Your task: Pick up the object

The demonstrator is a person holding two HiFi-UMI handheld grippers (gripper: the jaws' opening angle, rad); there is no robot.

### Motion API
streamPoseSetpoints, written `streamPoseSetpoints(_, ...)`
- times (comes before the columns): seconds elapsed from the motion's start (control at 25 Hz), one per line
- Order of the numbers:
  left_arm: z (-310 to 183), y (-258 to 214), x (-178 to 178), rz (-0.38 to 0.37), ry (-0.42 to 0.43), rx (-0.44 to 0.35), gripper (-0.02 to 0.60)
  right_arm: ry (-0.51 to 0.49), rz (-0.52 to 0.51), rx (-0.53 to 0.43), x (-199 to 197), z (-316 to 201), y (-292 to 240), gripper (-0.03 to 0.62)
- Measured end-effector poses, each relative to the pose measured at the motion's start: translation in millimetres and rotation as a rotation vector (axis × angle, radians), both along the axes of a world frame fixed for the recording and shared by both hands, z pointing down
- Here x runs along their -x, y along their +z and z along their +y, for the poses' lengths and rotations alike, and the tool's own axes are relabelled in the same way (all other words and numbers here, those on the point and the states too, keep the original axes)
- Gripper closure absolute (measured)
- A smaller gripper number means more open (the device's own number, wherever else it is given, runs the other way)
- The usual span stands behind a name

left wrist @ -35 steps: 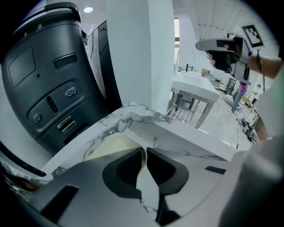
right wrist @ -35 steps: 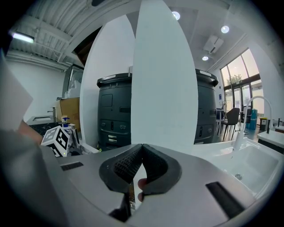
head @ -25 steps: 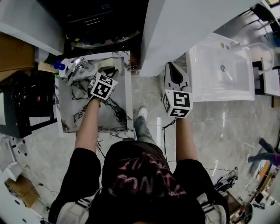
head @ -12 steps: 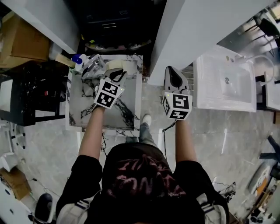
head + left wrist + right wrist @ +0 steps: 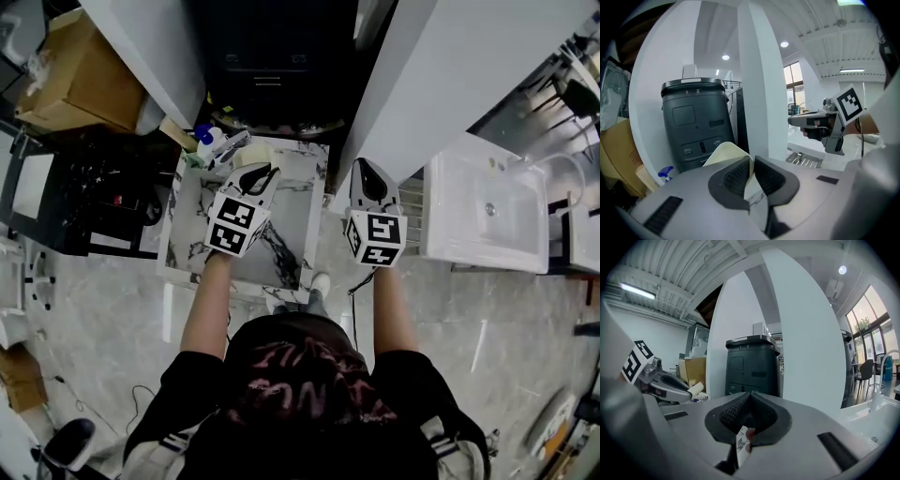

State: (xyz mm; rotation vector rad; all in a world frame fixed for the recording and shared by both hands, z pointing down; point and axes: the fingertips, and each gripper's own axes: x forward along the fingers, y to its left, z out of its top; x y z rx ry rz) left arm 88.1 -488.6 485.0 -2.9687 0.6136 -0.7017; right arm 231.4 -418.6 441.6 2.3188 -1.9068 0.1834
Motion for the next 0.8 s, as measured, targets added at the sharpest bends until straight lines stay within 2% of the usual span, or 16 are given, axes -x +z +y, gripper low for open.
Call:
streamPoseSetpoints(0.48,-14.8,-60.1,67.3,0.130,-0.169,-0.089,0.535,-0.106,0.040,-0.050,44.8,-22.5,-29.7,0.579)
streamPoseSetpoints(0.8,-28.2,-87.3,106.9,0.212,-0.291,-0.107,0.535,-0.160,0.068,-0.076,66.0,-37.5,-52.2,0.580)
